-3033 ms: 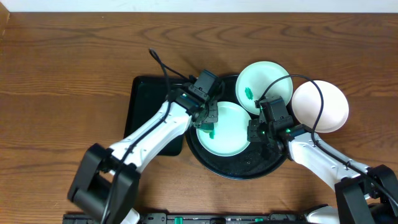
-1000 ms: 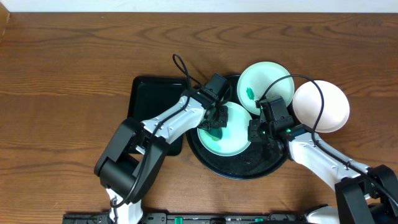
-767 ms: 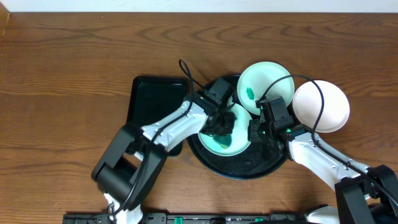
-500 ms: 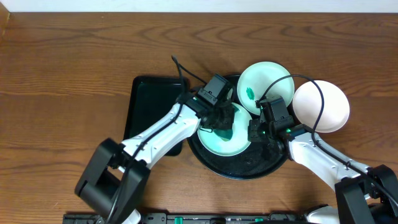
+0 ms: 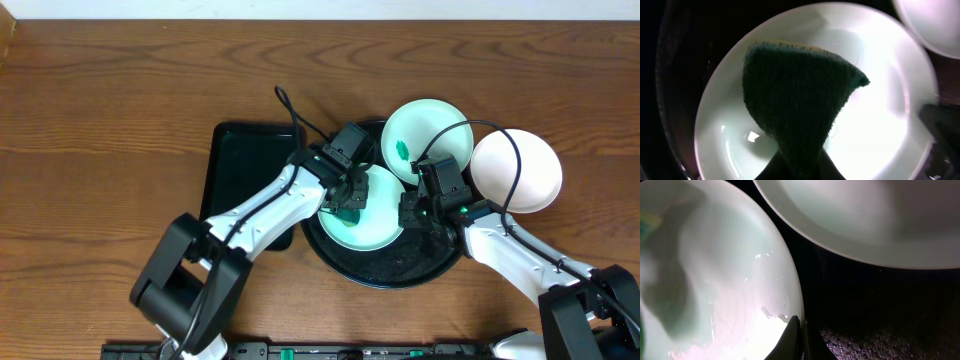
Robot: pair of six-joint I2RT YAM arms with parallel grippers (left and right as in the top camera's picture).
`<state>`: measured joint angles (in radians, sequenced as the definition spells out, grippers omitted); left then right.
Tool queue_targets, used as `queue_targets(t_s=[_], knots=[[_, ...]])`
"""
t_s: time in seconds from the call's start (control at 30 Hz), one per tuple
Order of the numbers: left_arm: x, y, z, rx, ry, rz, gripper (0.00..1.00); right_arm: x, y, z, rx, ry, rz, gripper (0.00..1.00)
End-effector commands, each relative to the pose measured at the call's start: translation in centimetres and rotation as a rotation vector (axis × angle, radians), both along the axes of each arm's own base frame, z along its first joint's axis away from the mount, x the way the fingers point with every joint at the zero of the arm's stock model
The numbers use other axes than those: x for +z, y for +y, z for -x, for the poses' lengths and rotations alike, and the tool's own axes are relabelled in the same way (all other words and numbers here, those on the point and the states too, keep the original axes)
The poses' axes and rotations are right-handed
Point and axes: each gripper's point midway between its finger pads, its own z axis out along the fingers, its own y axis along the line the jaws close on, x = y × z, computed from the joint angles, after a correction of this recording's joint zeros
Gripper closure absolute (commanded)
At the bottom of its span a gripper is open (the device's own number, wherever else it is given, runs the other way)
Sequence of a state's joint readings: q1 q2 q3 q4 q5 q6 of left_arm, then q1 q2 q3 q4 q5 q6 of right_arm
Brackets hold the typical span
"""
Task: Clean dirty plates on tray and stack at the side
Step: 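Scrub the green plate with the sponge in the left gripper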
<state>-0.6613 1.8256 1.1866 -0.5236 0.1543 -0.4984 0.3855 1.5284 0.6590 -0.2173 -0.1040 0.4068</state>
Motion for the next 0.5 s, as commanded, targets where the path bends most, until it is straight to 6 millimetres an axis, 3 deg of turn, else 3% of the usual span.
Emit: queue_targets(t_s=[0.0,0.23,0.47], knots=[[-0.9,0.9,-0.3,0.068,0.025,-0.022,0.92,0.0,0.4,0.5,0.013,0.015,-0.024,0.99],[-1.2,3.8,-1.6,0.215,0.072,-0.022,0.92,0.0,0.4,0.5,0.013,0.014,-0.024,0.99],[-1.7,3.7,-0.8,0.210,0.111,-0.018,0.92,0.0,0.4,0.5,0.013,0.015,-0.024,0.99]])
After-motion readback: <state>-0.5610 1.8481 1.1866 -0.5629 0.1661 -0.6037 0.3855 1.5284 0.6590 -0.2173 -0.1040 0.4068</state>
